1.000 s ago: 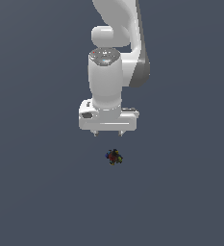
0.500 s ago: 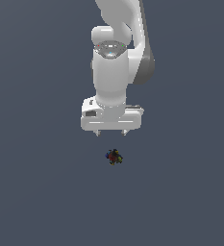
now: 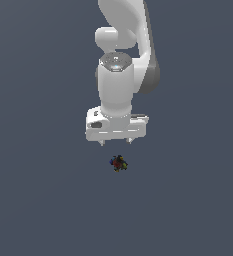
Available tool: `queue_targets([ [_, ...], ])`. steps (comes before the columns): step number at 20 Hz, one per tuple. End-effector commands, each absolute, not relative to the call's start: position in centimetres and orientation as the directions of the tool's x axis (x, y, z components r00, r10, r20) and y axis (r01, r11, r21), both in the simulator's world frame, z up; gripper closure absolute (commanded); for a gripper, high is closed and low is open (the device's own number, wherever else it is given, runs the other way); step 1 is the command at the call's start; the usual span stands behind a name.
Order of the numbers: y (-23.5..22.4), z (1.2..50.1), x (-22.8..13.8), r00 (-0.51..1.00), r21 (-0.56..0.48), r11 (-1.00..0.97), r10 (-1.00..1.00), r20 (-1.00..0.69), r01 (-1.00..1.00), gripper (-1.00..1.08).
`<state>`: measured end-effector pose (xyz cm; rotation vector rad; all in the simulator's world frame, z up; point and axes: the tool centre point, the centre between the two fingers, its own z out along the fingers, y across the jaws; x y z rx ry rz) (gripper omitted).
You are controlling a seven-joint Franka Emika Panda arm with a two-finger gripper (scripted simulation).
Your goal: Pick up the object and move it to a goal position.
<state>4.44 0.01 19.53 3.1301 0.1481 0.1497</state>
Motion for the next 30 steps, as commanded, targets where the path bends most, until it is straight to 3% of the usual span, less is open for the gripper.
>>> queue_targets([
  [1, 0.1, 18.5, 4.6, 0.988, 0.012, -0.991, 0.131, 0.085, 0.131, -0.92],
  [16, 1.1, 9.5, 5.3, 0.905, 0.006, -0.905, 0.425, 0.010, 0.425, -0.92],
  [30, 1.3, 7.1, 5.2, 0.885, 0.000, -0.885, 0.466, 0.000, 0.466, -0.92],
])
